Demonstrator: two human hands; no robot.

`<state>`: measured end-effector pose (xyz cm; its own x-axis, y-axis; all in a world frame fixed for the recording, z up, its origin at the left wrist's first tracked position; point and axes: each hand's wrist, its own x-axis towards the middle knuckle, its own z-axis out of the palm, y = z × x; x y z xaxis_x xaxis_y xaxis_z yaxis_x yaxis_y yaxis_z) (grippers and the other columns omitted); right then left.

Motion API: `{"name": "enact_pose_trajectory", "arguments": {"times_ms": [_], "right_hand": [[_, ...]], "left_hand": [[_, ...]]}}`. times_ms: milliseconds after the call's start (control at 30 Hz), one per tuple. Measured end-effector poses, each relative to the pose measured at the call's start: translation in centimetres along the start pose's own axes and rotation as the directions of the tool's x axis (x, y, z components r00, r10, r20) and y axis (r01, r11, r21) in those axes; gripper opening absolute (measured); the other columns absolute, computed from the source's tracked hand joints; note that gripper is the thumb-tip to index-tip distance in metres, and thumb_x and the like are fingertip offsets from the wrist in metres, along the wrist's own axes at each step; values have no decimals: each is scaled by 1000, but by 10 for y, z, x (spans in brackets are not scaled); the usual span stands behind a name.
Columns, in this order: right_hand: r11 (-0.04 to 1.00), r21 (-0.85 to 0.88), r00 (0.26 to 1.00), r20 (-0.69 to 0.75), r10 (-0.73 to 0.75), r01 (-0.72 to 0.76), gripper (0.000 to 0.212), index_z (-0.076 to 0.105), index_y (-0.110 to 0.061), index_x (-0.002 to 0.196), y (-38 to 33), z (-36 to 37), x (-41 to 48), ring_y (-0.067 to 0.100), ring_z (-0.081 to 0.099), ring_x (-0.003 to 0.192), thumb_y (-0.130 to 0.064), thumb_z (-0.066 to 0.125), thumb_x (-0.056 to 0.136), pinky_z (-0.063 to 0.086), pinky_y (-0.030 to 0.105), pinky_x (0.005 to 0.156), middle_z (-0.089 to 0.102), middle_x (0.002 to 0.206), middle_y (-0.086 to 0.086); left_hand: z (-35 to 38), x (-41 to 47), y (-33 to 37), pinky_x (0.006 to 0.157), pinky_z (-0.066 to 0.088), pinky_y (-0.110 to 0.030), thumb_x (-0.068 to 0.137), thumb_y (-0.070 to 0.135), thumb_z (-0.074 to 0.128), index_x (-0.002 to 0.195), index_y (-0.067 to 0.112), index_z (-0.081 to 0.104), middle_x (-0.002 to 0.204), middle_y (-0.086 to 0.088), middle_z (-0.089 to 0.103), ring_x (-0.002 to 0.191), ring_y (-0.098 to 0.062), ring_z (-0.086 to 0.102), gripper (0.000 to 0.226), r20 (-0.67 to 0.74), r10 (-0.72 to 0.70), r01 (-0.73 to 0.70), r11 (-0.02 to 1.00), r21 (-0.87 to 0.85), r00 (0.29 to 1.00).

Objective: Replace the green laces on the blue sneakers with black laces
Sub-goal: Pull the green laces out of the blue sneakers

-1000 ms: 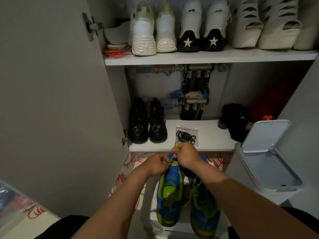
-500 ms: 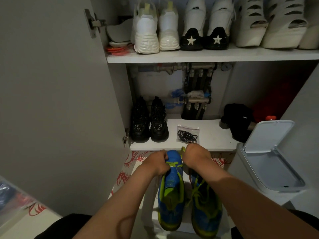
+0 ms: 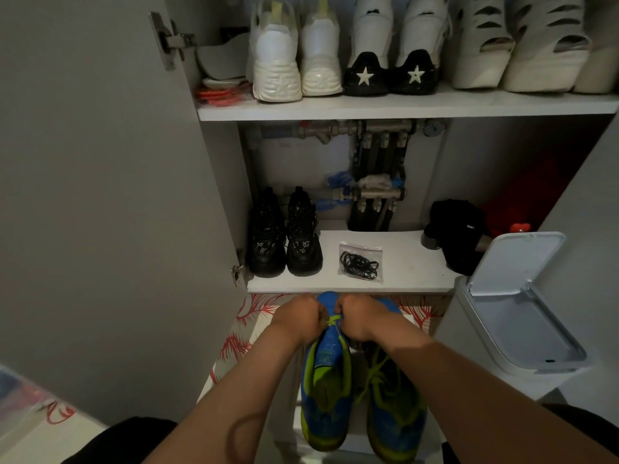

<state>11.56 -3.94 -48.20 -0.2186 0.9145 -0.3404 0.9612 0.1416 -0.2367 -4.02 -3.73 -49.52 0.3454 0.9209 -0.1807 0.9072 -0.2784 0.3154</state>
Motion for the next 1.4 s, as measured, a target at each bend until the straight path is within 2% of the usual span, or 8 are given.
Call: {"name": "enact_pose_trajectory", "arguments": {"times_ms": [233, 400, 600, 800, 967, 1100, 1267, 1400], "right_hand": [[990, 142, 998, 58, -12, 4, 31, 56, -19, 125, -6, 7, -4, 24, 58, 116, -23, 56, 94, 45, 31, 93, 59, 130, 6], [990, 144, 997, 71, -4, -6, 39, 56, -24, 120, -14, 13, -14, 24, 60, 111, -44, 64, 87, 46, 33, 89, 62, 125, 5], [990, 134, 996, 84, 31, -42, 45, 51, -20, 132, -17, 10, -23, 26, 55, 121, -36, 60, 91, 44, 32, 96, 56, 137, 6], [987, 160, 996, 88, 19, -33, 44, 55, -28, 129, -22, 12, -29, 23, 57, 117, -16, 62, 87, 46, 28, 91, 56, 132, 3], [997, 68, 995, 94, 17, -24, 39, 58, -19, 125, -26, 11, -30, 26, 59, 115, -10, 59, 88, 51, 35, 93, 60, 128, 7], [998, 59, 999, 45, 23, -25, 15, 63, -23, 105, -26, 12, -29, 25, 61, 109, -19, 62, 90, 47, 31, 85, 64, 118, 3], [999, 47, 1000, -14, 14, -13, 7, 60, -23, 88, -28, 8, -25, 27, 63, 105, -27, 62, 94, 47, 31, 83, 68, 112, 9], [999, 40, 1000, -2, -9, 9, 6, 62, -18, 90, -33, -2, -20, 29, 64, 104, -24, 63, 93, 50, 34, 85, 69, 111, 13]], "left_hand": [[2, -5, -2, 86, 52, -30, 82, 23, 65, 93, 20, 70, 108, -4, 66, 105, -21, 61, 13, 22, -18, 17, 999, 30, 1000], [5, -9, -3, 80, 41, -27, 89, 24, 61, 107, 17, 68, 120, -10, 58, 109, -26, 58, 21, -8, -16, 17, 997, 76, 1000], [5, -20, -7, 72, 45, -34, 88, 7, 54, 105, 13, 48, 108, -14, 63, 98, -31, 62, 19, -117, -101, 96, 994, -46, 988], [6, -28, -5, 83, 52, -32, 83, 10, 57, 94, 25, 71, 106, -3, 70, 100, -24, 64, 23, -109, -129, 115, 986, -122, 986], [-6, -27, -5, 64, 46, -28, 87, 1, 49, 67, 20, 57, 84, -10, 63, 76, -24, 60, 28, 31, -343, 283, 715, -639, 939], [-11, -25, -8, 59, 43, -26, 89, 0, 50, 76, 15, 59, 86, -16, 60, 72, -24, 57, 22, 190, -348, 364, 552, -750, 918], [-21, -21, -7, 81, 48, -26, 91, 7, 55, 110, 22, 61, 111, -6, 64, 96, -17, 61, 25, 27, -180, 153, 740, -655, 983], [-35, -24, -11, 97, 45, -27, 88, 17, 64, 130, 23, 62, 128, -2, 61, 116, -18, 56, 42, -49, 64, -73, 971, -228, 997]]}}
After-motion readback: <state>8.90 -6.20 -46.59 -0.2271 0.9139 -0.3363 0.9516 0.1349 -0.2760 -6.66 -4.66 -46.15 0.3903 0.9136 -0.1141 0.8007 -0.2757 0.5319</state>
